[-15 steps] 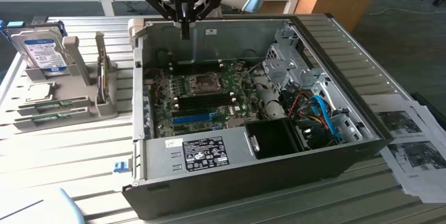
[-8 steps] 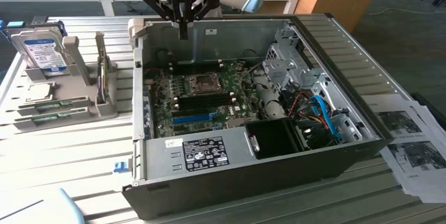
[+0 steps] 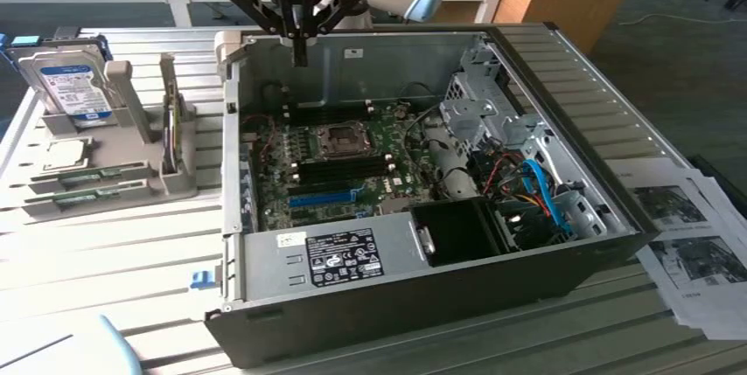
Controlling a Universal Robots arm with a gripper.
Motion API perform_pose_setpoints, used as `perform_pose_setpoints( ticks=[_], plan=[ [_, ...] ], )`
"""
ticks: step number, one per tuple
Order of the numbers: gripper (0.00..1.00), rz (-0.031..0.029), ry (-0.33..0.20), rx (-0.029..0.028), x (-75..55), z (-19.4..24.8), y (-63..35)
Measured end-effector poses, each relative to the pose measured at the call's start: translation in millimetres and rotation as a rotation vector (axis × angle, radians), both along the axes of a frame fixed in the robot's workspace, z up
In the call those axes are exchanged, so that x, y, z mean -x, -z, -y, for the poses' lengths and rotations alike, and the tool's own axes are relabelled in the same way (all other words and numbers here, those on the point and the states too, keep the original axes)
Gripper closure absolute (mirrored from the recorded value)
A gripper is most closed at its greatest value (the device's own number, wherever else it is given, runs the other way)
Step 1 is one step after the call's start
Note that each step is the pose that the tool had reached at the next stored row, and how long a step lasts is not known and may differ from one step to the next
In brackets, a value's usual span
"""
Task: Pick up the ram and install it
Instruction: 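Reach for the ram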
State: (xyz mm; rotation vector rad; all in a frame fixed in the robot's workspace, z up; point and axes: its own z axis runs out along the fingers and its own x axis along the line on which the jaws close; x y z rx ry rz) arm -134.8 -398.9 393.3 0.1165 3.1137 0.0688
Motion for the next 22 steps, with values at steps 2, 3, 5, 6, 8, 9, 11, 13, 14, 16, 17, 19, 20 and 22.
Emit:
perform_pose_setpoints(
  ticks=[2, 3, 5, 6, 8, 9, 11, 13, 14, 16, 17, 19, 20, 22],
  plan=[
    [0.91, 0.0001, 0.0, -0.0001, 2.4, 0.0, 0.1],
    [0.91, 0.0001, 0.0, -0.0001, 3.6, 0.0, 0.1],
    [0.91, 0.0, 0.0, 0.0, 5.9, 0.0, 0.0],
    [0.91, 0.0001, 0.0, -0.0001, 7.1, 0.0, 0.1],
    [0.91, 0.0001, 0.0, -0.0001, 9.4, 0.0, 0.1],
    [0.91, 0.0, 0.0, -0.0001, 10.5, 0.0, 0.1],
    [0.91, 0.0, 0.0, -0.0001, 12.9, 0.0, 0.1],
    [0.91, 0.0, 0.0, -0.0001, 15.2, 0.0, 0.1],
    [0.91, 0.0001, 0.0, -0.0001, 16.5, 0.0, 0.1],
    [0.91, 0.0, 0.0, 0.0, 19.0, 0.0, 0.1],
    [0.91, 0.0, 0.0, 0.0, 20.4, 0.0, 0.1],
    [0.91, 0.0, 0.0, -0.0001, 23.2, 0.0, 0.1],
    [0.91, 0.0, 0.0, 0.0, 24.7, 0.0, 0.1],
    [0.91, 0.0001, 0.0, -0.0001, 27.5, 0.0, 0.1]
  ],
)
